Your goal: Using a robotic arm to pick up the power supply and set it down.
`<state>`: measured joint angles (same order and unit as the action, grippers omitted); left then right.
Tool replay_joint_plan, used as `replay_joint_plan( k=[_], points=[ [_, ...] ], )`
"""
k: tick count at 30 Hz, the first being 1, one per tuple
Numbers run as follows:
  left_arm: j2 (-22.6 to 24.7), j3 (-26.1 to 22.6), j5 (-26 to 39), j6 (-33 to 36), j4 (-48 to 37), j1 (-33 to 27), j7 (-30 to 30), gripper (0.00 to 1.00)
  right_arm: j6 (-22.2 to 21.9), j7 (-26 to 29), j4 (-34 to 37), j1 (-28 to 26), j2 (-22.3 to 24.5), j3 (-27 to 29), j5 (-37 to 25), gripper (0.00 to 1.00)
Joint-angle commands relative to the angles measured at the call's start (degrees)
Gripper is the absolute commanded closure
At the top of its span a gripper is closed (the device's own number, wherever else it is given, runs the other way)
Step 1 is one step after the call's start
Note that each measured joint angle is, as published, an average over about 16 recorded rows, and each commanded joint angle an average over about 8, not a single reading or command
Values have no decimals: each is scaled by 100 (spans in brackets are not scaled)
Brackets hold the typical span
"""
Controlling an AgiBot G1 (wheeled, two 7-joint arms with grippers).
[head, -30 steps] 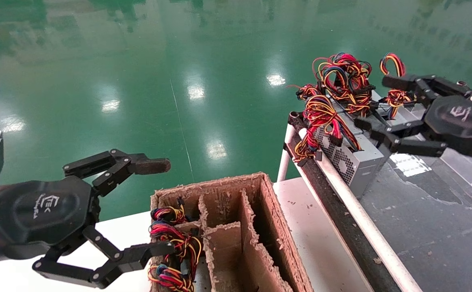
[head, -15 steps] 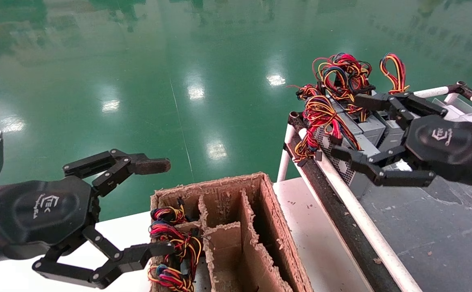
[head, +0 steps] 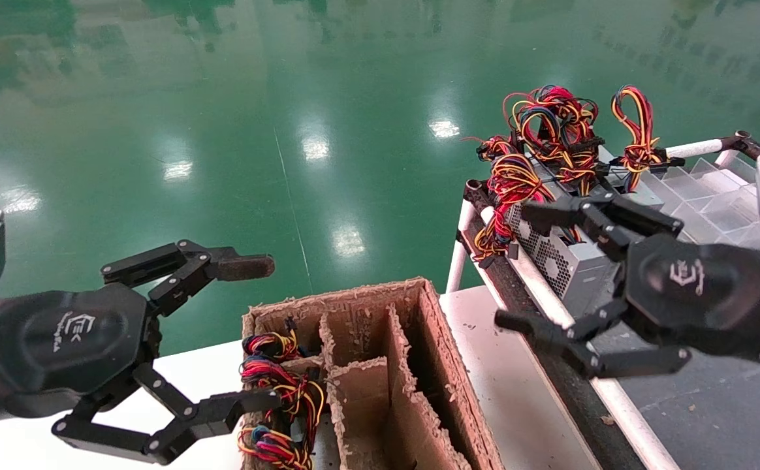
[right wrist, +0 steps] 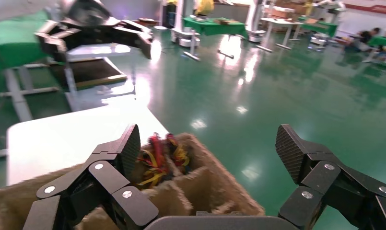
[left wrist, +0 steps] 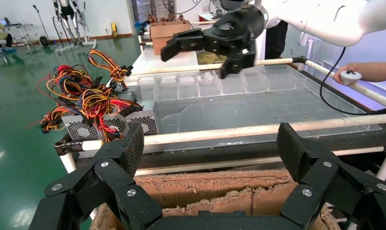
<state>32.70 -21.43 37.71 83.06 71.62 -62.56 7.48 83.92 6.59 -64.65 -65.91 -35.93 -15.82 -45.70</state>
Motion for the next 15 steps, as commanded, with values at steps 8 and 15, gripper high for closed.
replay_joint_plan(
  k=[8, 15],
  points=[
    [0, 0, 0, 0, 0, 0, 0, 0, 123, 288, -618, 300, 63, -14, 266, 0],
    [0, 0, -1, -1, 0, 0, 0, 0, 183, 426, -921, 446, 94, -18, 396, 0]
  ],
)
